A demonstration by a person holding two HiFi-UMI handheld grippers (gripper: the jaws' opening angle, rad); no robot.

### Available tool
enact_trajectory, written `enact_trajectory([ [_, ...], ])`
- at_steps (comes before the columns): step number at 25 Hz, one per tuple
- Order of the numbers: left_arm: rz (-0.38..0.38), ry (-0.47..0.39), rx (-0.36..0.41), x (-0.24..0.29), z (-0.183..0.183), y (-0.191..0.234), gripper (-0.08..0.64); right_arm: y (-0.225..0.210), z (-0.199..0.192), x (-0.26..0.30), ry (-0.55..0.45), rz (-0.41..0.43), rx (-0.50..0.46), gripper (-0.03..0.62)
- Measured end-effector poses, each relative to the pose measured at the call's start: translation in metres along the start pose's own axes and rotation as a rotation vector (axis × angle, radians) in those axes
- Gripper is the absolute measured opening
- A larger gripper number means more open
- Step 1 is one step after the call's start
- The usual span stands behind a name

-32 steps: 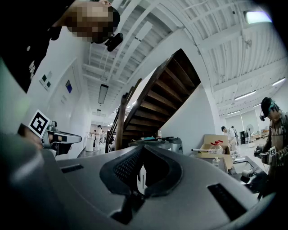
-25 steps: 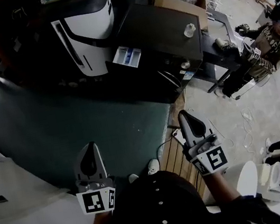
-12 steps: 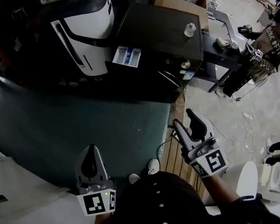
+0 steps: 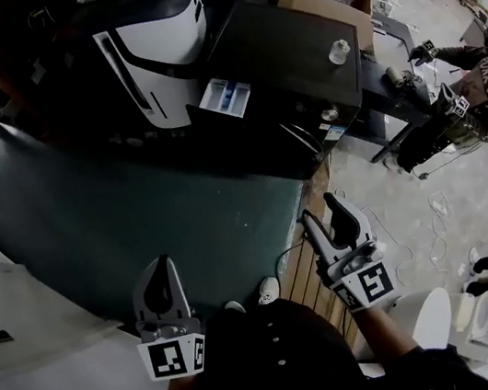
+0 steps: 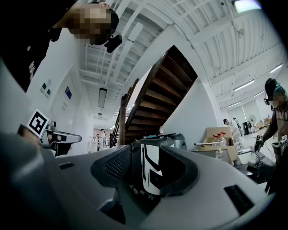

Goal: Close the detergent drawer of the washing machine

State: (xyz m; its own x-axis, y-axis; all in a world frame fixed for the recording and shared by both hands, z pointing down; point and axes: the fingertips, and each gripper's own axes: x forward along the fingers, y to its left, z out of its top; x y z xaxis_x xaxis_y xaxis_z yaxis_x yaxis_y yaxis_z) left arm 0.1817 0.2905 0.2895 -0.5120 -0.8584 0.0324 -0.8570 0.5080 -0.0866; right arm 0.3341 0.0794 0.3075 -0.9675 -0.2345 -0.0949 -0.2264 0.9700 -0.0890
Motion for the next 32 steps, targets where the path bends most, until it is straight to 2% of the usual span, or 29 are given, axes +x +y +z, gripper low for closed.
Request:
enact_trajectory([
  [10, 0.033, 0.023, -0.012, 0.004, -0.006, 0.001, 0.015, 0.002, -0.019, 0.019, 0.054, 0.043, 0.019, 0.198],
  [20, 0.026, -0.015, -0.02, 0.032, -0.003, 0.049, 0.015, 0.016, -0.015, 0.07, 0.041, 0.038, 0.008, 0.198],
  [25, 0.02, -0.022, -0.024, 0.046, -0.002, 0.074, 0.015, 0.023, -0.014, 0.097, 0.044, 0.034, 0.001, 0.173],
  [32, -0.011, -0.029, -0.03, 0.071, -0.003, 0.106, 0.015, 0.038, -0.017, 0.132, 0.06, 0.046, -0.005, 0.176],
])
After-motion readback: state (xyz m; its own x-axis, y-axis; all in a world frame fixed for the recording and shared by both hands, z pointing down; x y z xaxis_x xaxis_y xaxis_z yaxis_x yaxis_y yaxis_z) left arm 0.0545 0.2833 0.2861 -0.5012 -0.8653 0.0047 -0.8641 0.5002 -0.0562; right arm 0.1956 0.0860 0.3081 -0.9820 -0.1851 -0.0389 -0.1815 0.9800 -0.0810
